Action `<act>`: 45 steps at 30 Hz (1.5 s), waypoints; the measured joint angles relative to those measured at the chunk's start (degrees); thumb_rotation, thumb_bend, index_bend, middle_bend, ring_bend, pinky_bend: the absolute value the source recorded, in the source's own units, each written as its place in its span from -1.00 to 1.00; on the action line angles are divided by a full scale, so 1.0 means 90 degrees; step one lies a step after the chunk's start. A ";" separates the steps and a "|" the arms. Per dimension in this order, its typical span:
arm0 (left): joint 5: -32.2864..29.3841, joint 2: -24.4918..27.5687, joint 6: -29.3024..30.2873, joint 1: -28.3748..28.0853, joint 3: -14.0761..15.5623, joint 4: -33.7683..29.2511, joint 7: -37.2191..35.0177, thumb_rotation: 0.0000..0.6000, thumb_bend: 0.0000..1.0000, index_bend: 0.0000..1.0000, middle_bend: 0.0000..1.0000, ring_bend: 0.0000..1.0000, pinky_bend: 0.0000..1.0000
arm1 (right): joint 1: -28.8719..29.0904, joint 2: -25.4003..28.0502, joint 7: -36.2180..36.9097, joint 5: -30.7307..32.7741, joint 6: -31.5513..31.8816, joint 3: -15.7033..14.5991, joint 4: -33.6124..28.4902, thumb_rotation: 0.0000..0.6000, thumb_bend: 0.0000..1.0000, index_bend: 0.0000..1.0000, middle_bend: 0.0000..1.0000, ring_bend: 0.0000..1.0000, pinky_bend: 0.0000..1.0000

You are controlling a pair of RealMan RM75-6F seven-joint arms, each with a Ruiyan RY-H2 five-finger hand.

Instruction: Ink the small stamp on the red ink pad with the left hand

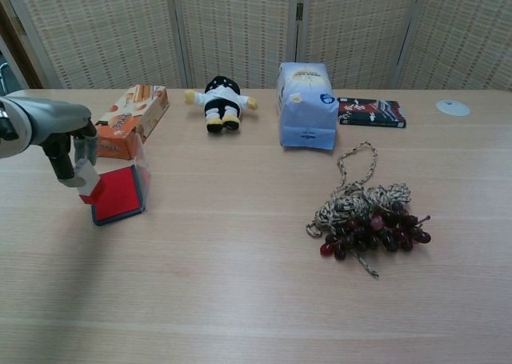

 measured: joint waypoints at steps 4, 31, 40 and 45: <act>-0.0243 -0.0065 -0.0107 -0.0160 -0.0055 0.0181 0.0116 1.00 -0.41 0.11 -0.25 -0.45 -0.41 | -0.0009 0.0002 0.0126 0.0024 0.0006 0.0013 0.0069 1.00 -0.24 -0.96 -1.00 -1.00 -1.00; -0.0800 -0.0544 -0.0792 -0.0736 0.0013 0.1321 0.0291 1.00 -0.40 0.11 -0.25 -0.45 -0.41 | -0.0069 0.0001 0.0574 -0.0025 0.0115 0.0015 0.0346 1.00 -0.24 -0.96 -1.00 -1.00 -1.00; -0.0751 -0.0637 -0.0988 -0.0721 0.0140 0.1521 0.0141 1.00 -0.41 0.11 -0.25 -0.45 -0.41 | -0.0084 0.0004 0.0596 -0.0063 0.0149 0.0005 0.0361 1.00 -0.24 -0.96 -1.00 -1.00 -1.00; -0.0783 -0.0661 -0.1116 -0.0725 0.0176 0.1643 0.0112 1.00 -0.41 0.12 -0.24 -0.44 -0.41 | -0.0084 0.0001 0.0596 -0.0052 0.0141 0.0009 0.0364 1.00 -0.24 -0.96 -1.00 -1.00 -1.00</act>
